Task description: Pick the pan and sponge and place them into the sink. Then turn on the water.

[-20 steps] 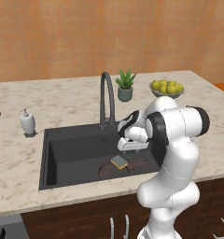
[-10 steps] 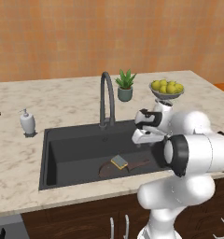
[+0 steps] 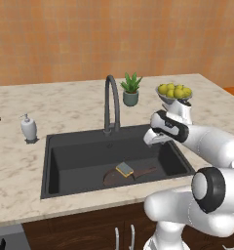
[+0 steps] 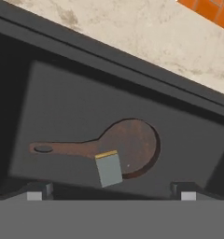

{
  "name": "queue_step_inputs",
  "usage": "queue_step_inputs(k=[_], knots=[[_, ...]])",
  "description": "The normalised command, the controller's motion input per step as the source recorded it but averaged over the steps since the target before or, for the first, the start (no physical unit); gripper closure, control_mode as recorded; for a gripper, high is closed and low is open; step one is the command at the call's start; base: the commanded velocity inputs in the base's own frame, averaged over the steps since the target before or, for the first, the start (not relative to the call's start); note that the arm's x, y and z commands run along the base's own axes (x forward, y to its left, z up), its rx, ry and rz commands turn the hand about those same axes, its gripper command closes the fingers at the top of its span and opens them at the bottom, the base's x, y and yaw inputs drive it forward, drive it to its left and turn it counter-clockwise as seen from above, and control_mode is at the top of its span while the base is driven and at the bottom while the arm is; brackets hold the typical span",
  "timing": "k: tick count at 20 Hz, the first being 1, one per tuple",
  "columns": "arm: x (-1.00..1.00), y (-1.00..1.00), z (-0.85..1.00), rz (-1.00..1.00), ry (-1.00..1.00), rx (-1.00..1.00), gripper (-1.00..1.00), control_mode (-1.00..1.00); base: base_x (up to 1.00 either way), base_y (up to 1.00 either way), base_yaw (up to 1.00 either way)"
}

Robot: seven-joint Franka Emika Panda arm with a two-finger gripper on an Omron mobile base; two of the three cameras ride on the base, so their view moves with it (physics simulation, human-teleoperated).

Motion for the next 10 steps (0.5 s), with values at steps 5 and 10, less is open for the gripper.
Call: queue_step_inputs(k=[5, 10], knots=[[-0.32, 0.00, 0.06, 0.00, -0.03, 0.02, -1.00, -1.00, 0.00, 0.00, 0.00], [0.00, 0.01, 0.03, 0.00, -0.01, 0.01, -1.00, -1.00, 0.00, 0.00, 0.00]])
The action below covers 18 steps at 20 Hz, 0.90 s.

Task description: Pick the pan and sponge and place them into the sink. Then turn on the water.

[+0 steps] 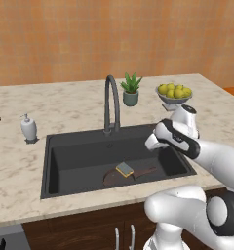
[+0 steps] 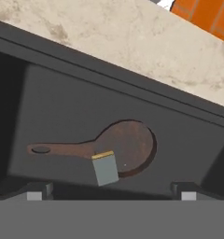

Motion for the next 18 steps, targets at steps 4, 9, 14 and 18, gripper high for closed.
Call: queue_step_inputs(k=[4, 9, 14, 18], knots=[[0.00, 0.00, 0.16, 0.00, -0.08, 0.00, -1.00, -1.00, 0.00, 0.00, 0.00], [0.14, -0.08, 0.16, -0.03, -0.18, 0.03, -1.00, -1.00, 0.00, 0.00, 0.00], [0.06, -0.14, 0.08, -0.05, -0.25, 0.06, -1.00, -1.00, 0.00, 0.00, 0.00], [0.09, 0.00, 0.17, -0.04, -0.19, 0.02, -1.00, -1.00, 0.00, 0.00, 0.00]])
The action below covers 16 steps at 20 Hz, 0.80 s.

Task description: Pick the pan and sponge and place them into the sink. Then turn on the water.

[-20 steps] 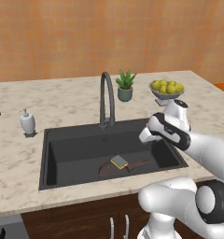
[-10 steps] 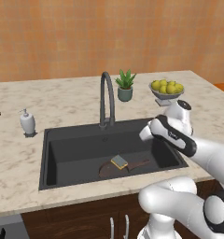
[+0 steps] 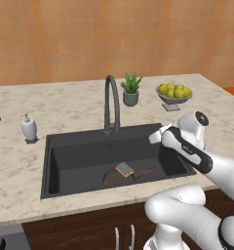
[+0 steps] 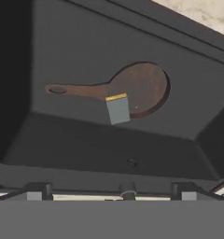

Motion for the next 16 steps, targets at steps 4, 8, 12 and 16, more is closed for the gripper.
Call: queue_step_inputs(k=[4, 8, 12, 16], knots=[[0.12, 0.00, 0.21, -0.07, -0.22, 0.03, -1.00, -1.00, 0.00, 0.00, 0.00], [0.21, 0.00, 0.16, -0.05, -0.20, 0.02, -1.00, -1.00, 0.00, 0.00, 0.00], [0.15, 0.00, 0.08, -0.01, -0.13, 0.01, -1.00, -1.00, 0.00, 0.00, 0.00], [0.13, 0.00, 0.08, 0.00, -0.05, 0.00, -1.00, -1.00, 0.00, 0.00, 0.00]])
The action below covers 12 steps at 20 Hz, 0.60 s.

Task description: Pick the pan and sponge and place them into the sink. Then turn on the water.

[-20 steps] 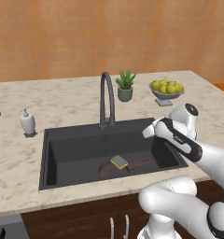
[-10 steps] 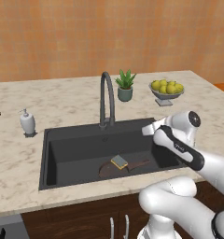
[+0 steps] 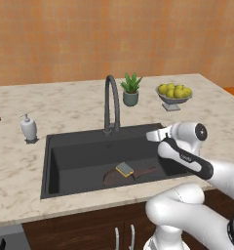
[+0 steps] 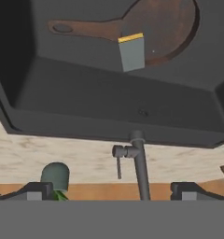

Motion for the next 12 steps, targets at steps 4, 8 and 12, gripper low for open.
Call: queue_step_inputs(k=[4, 8, 12], knots=[[0.20, 0.00, 0.00, 0.00, 0.00, 0.00, -1.00, -1.00, 0.00, 0.00, 0.00], [0.15, 0.03, 0.01, 0.00, -0.05, 0.00, -1.00, -1.00, 0.00, 0.00, 0.00], [0.03, 0.04, 0.00, 0.02, -0.18, 0.07, -1.00, -1.00, 0.00, 0.00, 0.00]])
